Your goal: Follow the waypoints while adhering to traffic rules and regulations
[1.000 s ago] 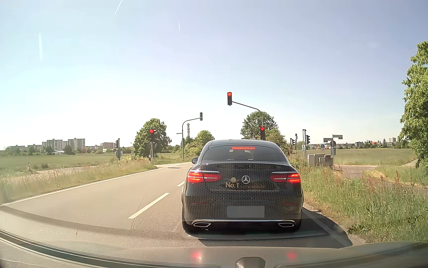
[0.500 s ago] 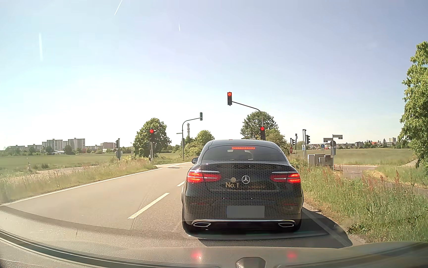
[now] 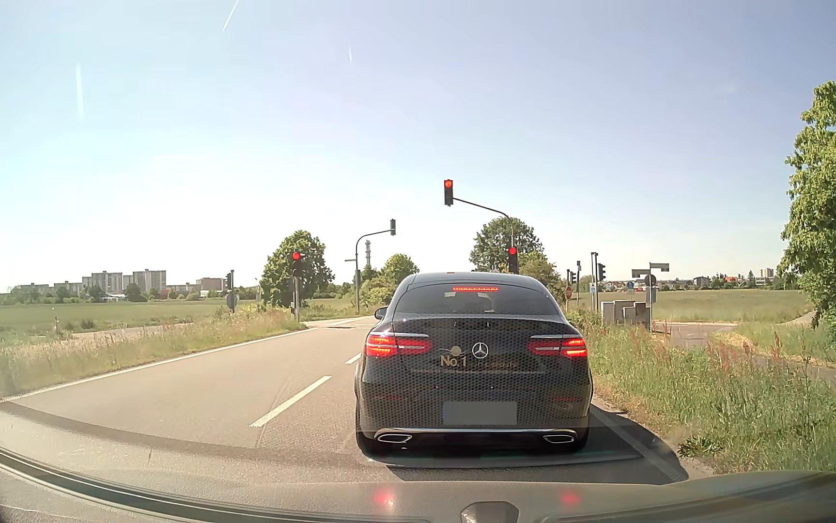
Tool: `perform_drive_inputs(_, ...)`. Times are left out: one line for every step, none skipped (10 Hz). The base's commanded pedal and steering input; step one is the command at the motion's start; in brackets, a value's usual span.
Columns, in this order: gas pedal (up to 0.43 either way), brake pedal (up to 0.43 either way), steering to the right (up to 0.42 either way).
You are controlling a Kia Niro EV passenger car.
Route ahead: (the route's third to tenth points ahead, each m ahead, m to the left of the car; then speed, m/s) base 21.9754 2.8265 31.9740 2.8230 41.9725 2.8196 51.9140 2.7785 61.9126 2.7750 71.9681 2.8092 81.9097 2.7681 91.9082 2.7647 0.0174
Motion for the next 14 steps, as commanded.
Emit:
perform_drive_inputs(0.000, 0.323, 0.009)
perform_drive_inputs(0.000, 0.323, 0.010)
perform_drive_inputs(0.000, 0.317, 0.010)
perform_drive_inputs(0.000, 0.317, 0.009)
perform_drive_inputs(0.000, 0.323, 0.009)
perform_drive_inputs(0.000, 0.317, 0.009)
perform_drive_inputs(0.000, 0.317, 0.010)
perform_drive_inputs(0.000, 0.323, 0.009)
perform_drive_inputs(0.000, 0.317, 0.010)
perform_drive_inputs(0.000, 0.317, 0.010)
perform_drive_inputs(0.000, 0.317, 0.010)
perform_drive_inputs(0.000, 0.317, 0.009)
perform_drive_inputs(0.000, 0.317, 0.010)
perform_drive_inputs(0.000, 0.317, 0.009)
